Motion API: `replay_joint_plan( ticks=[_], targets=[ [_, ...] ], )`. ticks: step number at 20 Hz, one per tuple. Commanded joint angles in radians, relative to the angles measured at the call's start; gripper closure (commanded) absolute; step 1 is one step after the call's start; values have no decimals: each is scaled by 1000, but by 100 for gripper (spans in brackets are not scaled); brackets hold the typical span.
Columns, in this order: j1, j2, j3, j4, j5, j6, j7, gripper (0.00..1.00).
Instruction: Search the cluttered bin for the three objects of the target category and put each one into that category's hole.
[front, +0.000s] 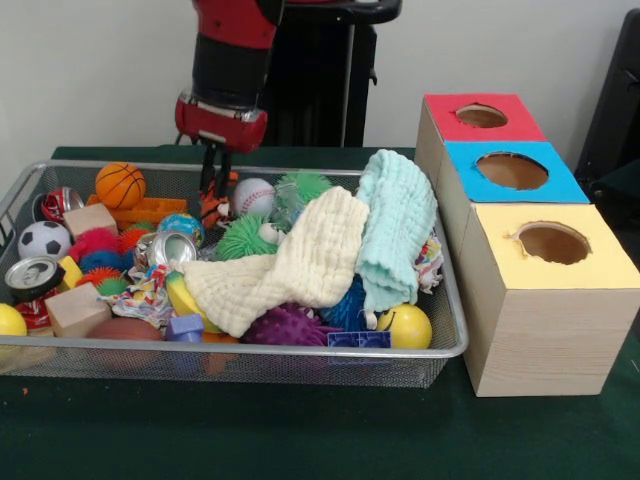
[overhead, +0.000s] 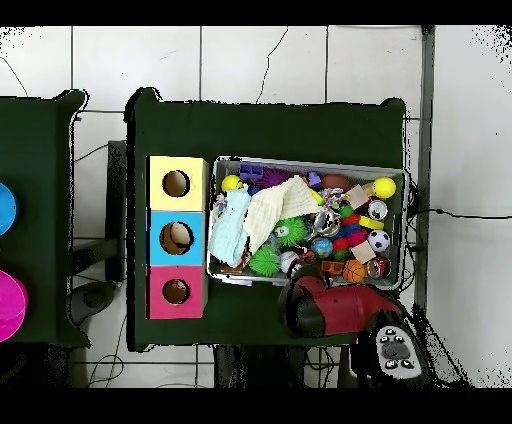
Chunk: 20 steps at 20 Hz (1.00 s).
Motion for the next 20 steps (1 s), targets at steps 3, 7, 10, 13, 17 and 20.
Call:
replay_joint_plan(
  ticks=[3,7,10,13,17,20],
  targets=[
    [26,-264,2,108,-31,111,-27,100],
    [-16,-337,57,165,-10,159,-53,100],
    [-85,-389,147,230,43,206,-68,100],
    [-168,-430,268,309,91,213,-66,100],
    [-210,-463,358,376,127,217,-57,100],
    [-198,-479,358,390,153,237,-40,100]
  ],
)
